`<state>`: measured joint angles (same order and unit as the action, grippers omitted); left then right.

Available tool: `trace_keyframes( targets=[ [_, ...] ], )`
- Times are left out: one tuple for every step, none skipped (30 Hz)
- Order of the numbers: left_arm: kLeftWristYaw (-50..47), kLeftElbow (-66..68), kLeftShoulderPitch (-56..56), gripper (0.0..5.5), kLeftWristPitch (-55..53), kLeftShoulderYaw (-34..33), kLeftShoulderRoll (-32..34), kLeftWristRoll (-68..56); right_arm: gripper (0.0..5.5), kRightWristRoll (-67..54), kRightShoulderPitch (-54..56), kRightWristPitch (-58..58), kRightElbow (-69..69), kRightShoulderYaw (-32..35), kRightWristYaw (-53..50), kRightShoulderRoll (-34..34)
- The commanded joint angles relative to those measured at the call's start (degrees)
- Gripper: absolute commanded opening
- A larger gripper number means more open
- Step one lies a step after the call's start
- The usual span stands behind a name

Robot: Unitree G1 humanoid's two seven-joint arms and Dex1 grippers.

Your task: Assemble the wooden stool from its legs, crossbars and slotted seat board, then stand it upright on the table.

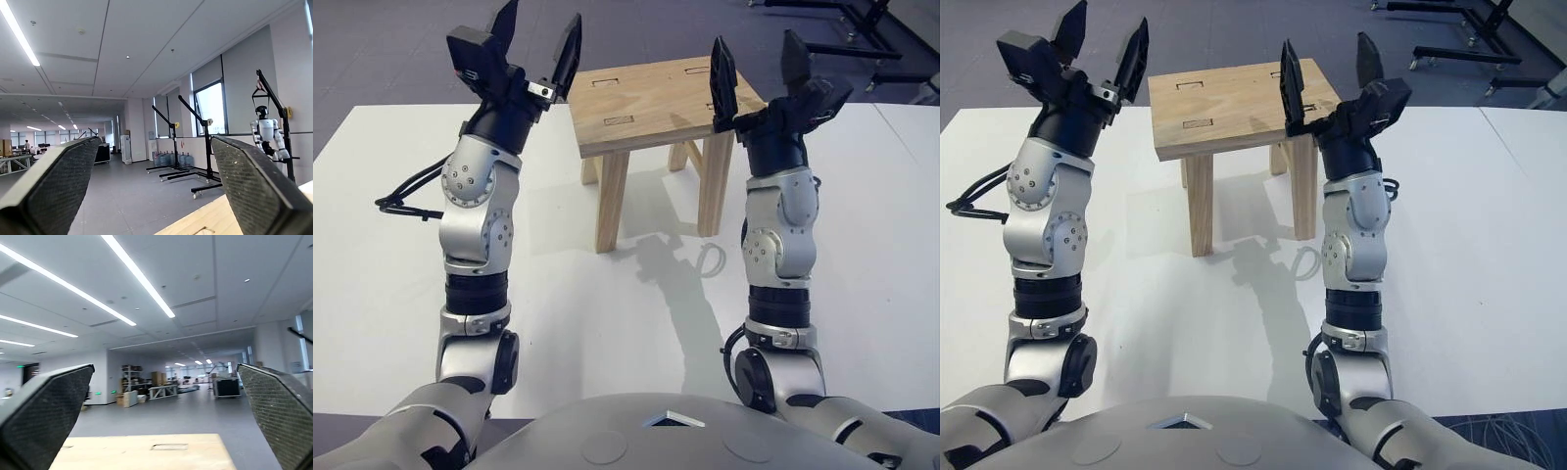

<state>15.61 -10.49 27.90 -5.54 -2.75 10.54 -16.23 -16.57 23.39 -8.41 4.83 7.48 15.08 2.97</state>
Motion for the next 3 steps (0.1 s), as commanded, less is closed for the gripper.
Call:
trace_keyframes(
  targets=[
    [-0.35, 1.56, 1.71, 4.14, 1.43, 0.71, -0.56, 1.89, 5.38, 3.15, 1.95, -2.02, -1.05, -0.15, -1.77, 1.04],
    [-0.88, 2.05, 1.98, 4.34, 2.03, 0.58, -0.73, 2.50, 5.40, 3.57, 2.17, -2.32, -1.24, -0.35, -1.81, 1.31],
    [-1.33, 2.57, 2.24, 4.49, 2.70, 0.52, -0.85, 3.22, 5.40, 3.98, 2.29, -2.70, -1.54, -0.55, -1.73, 1.54]
  ],
)
